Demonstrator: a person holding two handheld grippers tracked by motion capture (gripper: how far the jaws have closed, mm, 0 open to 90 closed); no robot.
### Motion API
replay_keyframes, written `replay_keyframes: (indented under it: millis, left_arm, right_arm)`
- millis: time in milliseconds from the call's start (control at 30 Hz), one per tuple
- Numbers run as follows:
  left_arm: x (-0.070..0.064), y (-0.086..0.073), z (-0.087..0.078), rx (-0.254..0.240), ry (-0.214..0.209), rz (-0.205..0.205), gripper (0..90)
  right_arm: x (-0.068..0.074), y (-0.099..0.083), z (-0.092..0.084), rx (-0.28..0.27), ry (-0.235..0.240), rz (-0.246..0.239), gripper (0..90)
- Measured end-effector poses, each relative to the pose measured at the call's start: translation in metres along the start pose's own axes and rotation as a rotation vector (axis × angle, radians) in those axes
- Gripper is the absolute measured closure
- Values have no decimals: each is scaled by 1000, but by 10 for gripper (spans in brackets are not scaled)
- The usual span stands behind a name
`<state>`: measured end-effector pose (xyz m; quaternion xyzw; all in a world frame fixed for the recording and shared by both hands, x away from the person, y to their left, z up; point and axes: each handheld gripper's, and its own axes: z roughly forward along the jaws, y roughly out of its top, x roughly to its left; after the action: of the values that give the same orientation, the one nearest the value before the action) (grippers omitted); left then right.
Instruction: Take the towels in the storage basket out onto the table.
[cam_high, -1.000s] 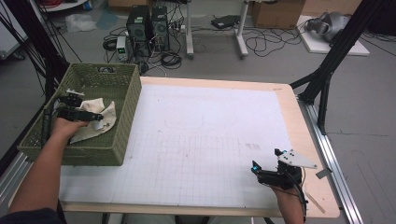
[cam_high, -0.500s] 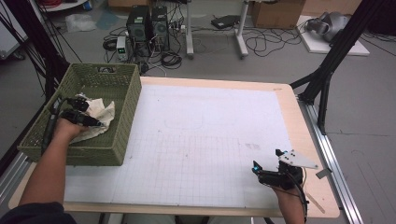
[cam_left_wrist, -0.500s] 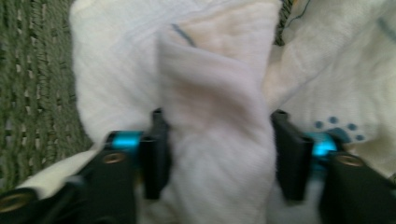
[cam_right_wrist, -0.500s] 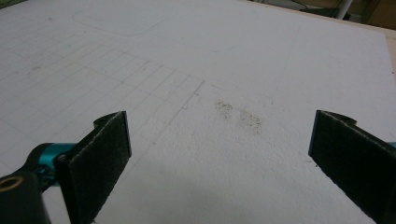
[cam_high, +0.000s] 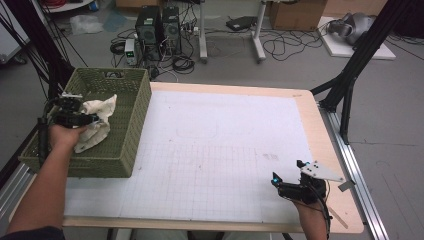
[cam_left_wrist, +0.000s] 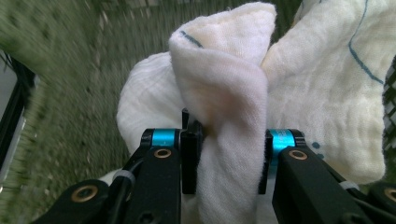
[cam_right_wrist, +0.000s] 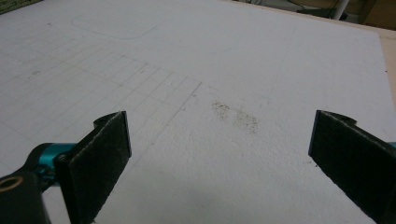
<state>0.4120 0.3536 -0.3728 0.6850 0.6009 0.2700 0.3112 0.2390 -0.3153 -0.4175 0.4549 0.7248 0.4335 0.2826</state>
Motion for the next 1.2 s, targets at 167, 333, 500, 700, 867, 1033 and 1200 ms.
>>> replay_keyframes:
  millis: [167, 333, 500, 700, 867, 1033, 1200]
  left_arm:
    - [2, 4, -22, -161, -39, -35, 728]
    - [0, 6, -39, -274, -108, -68, 729]
    - [-3, 7, -52, -368, -126, -65, 733]
    - [-3, 7, -66, -461, -142, -100, 739]
    - [-1, 6, -77, -517, -155, -99, 738]
    - [-2, 5, -88, -587, -183, -87, 738]
    - [-6, 3, -99, -647, -214, -66, 738]
  right_arm:
    - [1, 1, -1, -6, 4, -3, 49]
    - [2, 2, -2, -13, 6, -1, 49]
    - [3, 3, -3, -15, 7, 8, 49]
    - [2, 3, -3, -18, 7, 7, 49]
    - [3, 3, -2, -18, 6, 1, 49]
    - [4, 4, -2, -17, 9, 3, 49]
    - [5, 4, -1, -17, 13, 3, 49]
